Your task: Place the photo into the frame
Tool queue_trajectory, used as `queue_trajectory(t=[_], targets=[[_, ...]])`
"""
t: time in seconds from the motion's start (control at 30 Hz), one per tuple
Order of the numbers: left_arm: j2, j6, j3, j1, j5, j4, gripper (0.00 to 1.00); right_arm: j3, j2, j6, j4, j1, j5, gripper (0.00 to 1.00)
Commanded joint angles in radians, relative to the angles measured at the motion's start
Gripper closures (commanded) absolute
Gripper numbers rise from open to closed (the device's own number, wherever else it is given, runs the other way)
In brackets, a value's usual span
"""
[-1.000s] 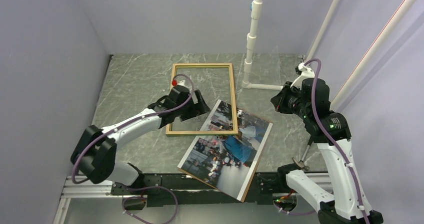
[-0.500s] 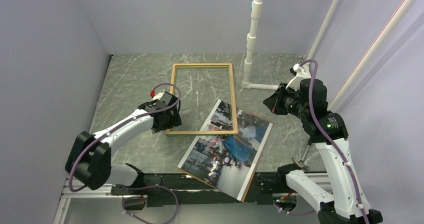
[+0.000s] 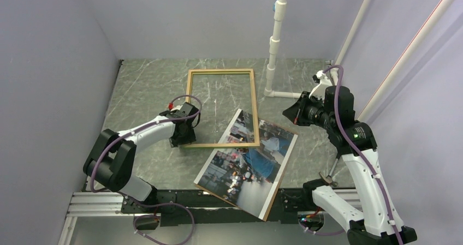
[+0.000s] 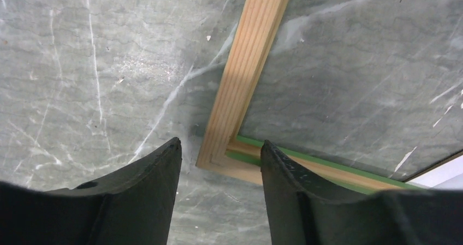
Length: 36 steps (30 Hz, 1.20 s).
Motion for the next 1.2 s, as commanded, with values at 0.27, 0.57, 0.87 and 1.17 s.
queue_trajectory(t=[0.27,0.57,0.87,1.17], targets=[[0.001,0.016,-0.054,0.006,0.030,0.060,0.39,0.005,-0.004,0.018,0.069,0.003,-0.042,1.00],[0.003,0.078,-0.082,0.031,0.083,0.132,0.42,0.012,0.002,0.015,0.066,0.004,-0.049,1.00],[-0.081,0.016,-0.190,-0.003,0.147,0.216,0.71,0.028,0.019,0.058,0.115,0.003,-0.114,1.00],[-0.117,-0.088,-0.137,-0.131,0.088,0.097,0.94,0.028,0.037,0.083,0.143,0.003,-0.138,1.00]])
